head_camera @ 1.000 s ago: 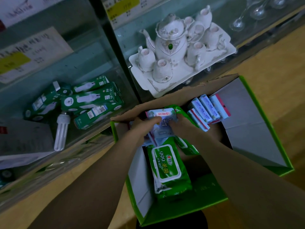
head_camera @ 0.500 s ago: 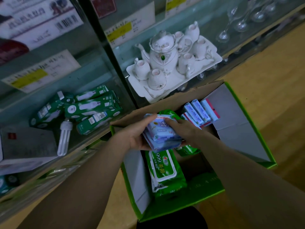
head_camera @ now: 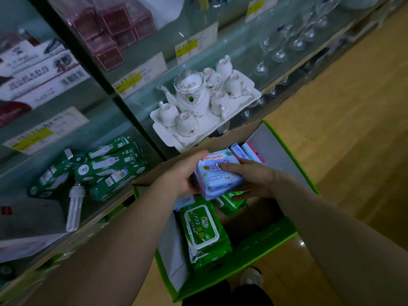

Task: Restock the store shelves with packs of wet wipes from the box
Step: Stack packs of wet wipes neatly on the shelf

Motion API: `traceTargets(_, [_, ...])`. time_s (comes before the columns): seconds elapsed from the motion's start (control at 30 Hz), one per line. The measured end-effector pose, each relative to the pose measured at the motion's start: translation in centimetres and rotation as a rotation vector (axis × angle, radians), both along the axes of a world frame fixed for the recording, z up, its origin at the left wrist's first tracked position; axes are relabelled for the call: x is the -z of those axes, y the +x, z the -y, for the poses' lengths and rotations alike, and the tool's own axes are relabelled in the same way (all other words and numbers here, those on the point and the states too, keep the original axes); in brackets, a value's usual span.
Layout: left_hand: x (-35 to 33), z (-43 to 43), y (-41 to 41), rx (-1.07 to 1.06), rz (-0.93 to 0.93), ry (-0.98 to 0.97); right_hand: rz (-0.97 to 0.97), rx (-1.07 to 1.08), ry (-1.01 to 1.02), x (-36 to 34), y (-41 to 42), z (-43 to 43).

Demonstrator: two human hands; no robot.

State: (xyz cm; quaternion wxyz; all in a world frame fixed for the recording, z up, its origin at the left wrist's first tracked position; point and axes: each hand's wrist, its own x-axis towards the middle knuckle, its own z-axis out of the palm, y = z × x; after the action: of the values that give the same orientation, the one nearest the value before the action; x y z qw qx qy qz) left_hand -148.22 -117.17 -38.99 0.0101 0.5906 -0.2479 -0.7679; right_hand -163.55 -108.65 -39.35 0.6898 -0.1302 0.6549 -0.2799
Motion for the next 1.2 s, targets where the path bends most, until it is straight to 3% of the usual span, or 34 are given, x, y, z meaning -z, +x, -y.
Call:
traceTargets(0.3, [-5.8, 0.6, -4.8, 0.282, -0.036, -0.162, -0.209, 0.176, -0.122, -5.3, -2.4, -1.0])
traceTargets(0.47, [-9.7, 0.3, -7.8, 0.376, -0.06, -0.206, -0.195, 0.311, -0.191, -8.6, -4.0, -2.3])
traceTargets(0.7, [-14.1, -2.3, -13.7, 0.479, -0.077, -0.367, -0.393, 0.471, -0.243, -13.2, -7.1, -5.4])
traceTargets(1.2, [-26.3, -19.1, -23.7, 0.92, -0.245, -0.529, -0.682, 0.788, -0.278, -25.9, -11.6, -25.3])
